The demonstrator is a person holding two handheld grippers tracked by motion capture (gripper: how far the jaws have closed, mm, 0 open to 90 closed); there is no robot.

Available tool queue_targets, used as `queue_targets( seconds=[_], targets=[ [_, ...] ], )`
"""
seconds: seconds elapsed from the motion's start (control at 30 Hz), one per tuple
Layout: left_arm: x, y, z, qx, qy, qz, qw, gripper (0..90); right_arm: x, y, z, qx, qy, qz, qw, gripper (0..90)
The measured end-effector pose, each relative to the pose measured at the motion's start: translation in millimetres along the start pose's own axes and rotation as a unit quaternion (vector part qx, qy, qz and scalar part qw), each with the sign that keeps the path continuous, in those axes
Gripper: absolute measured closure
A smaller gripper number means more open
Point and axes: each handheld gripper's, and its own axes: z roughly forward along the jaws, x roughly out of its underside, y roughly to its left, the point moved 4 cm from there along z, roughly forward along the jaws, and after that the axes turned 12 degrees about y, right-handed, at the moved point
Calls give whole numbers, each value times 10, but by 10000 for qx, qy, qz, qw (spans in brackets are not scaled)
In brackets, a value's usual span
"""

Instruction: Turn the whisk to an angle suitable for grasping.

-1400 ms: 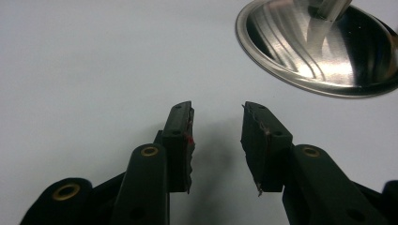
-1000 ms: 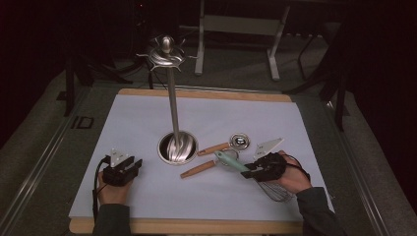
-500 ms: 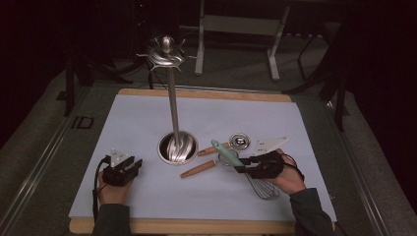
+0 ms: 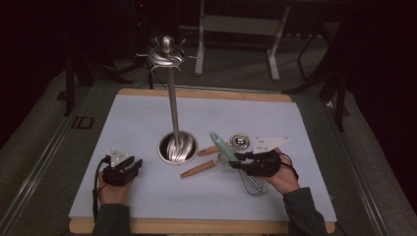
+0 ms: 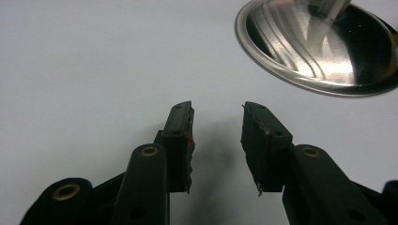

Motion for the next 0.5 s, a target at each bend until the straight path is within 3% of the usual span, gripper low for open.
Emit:
queue_targets(
  seconds=[0.5],
  targets=[
    [0, -5, -1, 8, -21, 14, 10000, 638, -171, 83, 50, 35, -335, -38, 9994, 695]
  ],
)
